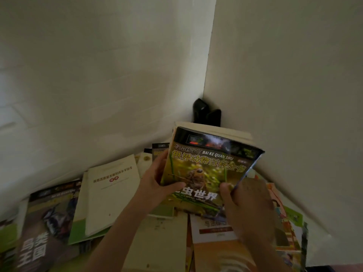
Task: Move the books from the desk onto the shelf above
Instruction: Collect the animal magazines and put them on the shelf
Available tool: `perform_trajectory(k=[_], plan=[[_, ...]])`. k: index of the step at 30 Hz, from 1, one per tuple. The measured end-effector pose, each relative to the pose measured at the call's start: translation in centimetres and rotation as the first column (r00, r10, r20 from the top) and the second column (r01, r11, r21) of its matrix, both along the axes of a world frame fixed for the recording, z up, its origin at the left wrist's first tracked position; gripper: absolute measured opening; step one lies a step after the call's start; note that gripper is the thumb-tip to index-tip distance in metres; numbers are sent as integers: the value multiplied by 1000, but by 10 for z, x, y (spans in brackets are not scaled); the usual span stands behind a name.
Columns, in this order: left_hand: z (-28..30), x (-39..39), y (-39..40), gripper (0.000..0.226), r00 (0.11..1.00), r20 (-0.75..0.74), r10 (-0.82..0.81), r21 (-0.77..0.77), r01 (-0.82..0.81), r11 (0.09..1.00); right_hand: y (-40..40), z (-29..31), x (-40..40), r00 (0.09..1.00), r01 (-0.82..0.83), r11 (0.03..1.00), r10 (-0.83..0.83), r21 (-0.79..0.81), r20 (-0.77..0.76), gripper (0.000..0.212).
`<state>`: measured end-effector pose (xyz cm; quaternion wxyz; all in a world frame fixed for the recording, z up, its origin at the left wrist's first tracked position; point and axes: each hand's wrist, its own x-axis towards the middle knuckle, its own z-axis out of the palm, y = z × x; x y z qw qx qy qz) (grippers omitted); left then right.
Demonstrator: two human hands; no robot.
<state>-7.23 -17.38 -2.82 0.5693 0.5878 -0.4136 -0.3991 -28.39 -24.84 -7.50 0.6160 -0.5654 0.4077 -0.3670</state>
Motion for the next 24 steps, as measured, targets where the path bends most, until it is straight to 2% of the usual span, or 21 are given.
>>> perform_trajectory(k=[3,5,10,15,18,22,24], plan=[[-15,8,-10,88,999,14,-31,-38,32,999,-8,-5,9,997,-34,997,29,-71,-73,70],[-33,5,-10,96,999,38,-33,-21,34,999,-5,-18,12,996,-57,998,55,-30,-67,74],[-69,-3,-10,106,993,90,70,-14,-69,998,4,-44,13,995,-51,997,46,-56,-90,89],[-72,-4,-15,103,990,96,99,-75,-92,993,1,-53,13,996,10,997,-17,-73,-87,73],[-68,-2,-18,103,996,65,61,-74,-56,996,0,-55,13,993,62,994,-71,-89,-97,61],[-70,2,-22,90,995,77,-59,33,57,998,-7,-47,14,988,30,996,-43,-85,-151,75],[-60,4,-21,80,992,128,-7,92,-5,996,-9,-29,19,982,23,990,-49,-142,-181,76]])
